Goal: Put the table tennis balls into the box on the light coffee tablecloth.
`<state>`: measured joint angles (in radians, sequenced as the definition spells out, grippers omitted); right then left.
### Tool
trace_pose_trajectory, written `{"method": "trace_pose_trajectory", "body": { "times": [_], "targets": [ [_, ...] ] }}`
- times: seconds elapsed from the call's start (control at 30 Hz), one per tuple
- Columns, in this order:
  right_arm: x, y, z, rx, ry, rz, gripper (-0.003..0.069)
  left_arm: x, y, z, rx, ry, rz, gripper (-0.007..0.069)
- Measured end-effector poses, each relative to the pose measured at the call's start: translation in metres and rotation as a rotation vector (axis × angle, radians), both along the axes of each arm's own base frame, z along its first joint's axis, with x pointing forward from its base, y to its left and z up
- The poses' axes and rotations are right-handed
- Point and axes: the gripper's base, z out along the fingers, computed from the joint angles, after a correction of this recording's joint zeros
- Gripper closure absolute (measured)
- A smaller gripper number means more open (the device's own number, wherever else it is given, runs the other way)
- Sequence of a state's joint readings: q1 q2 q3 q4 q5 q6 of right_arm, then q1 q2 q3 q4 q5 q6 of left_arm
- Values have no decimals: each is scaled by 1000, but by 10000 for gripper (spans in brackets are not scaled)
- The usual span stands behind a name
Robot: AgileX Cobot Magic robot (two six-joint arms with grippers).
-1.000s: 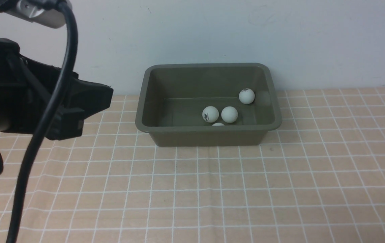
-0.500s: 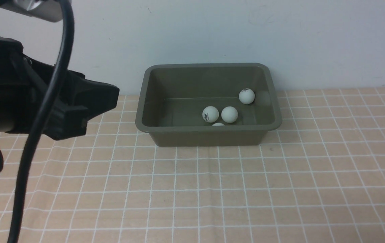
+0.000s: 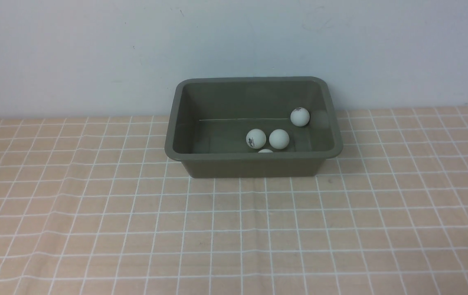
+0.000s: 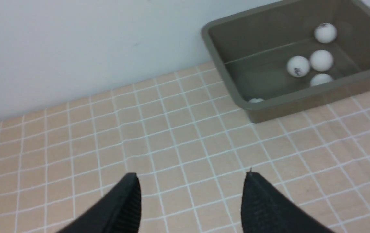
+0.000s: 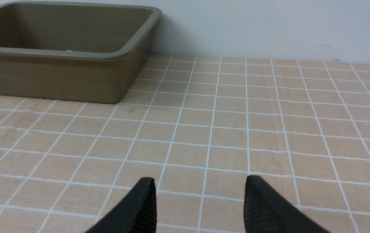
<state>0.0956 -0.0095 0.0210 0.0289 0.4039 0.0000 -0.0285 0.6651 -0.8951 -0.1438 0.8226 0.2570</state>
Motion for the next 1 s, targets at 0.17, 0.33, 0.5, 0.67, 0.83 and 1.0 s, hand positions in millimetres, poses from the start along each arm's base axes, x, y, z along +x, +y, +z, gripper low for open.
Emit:
{"method": "trace_pose_trajectory", "body": {
  "times": [0.17, 0.33, 0.5, 0.67, 0.83, 1.0],
  "targets": [
    [0, 0, 0, 0, 0, 0, 312, -7, 9, -48, 14, -10, 87, 274],
    [0, 0, 0, 0, 0, 0, 312, -26, 11, -102, 4, -98, 117, 274],
    [0, 0, 0, 0, 0, 0, 312, -40, 11, -159, -29, -116, 146, 274],
    [0, 0, 0, 0, 0, 0, 312, -49, 11, -188, -49, -116, 156, 274],
    [0, 0, 0, 0, 0, 0, 312, -58, 10, -201, -64, -163, 159, 274],
    [0, 0, 0, 0, 0, 0, 312, -61, 10, -214, -72, -145, 159, 274]
  ]
}}
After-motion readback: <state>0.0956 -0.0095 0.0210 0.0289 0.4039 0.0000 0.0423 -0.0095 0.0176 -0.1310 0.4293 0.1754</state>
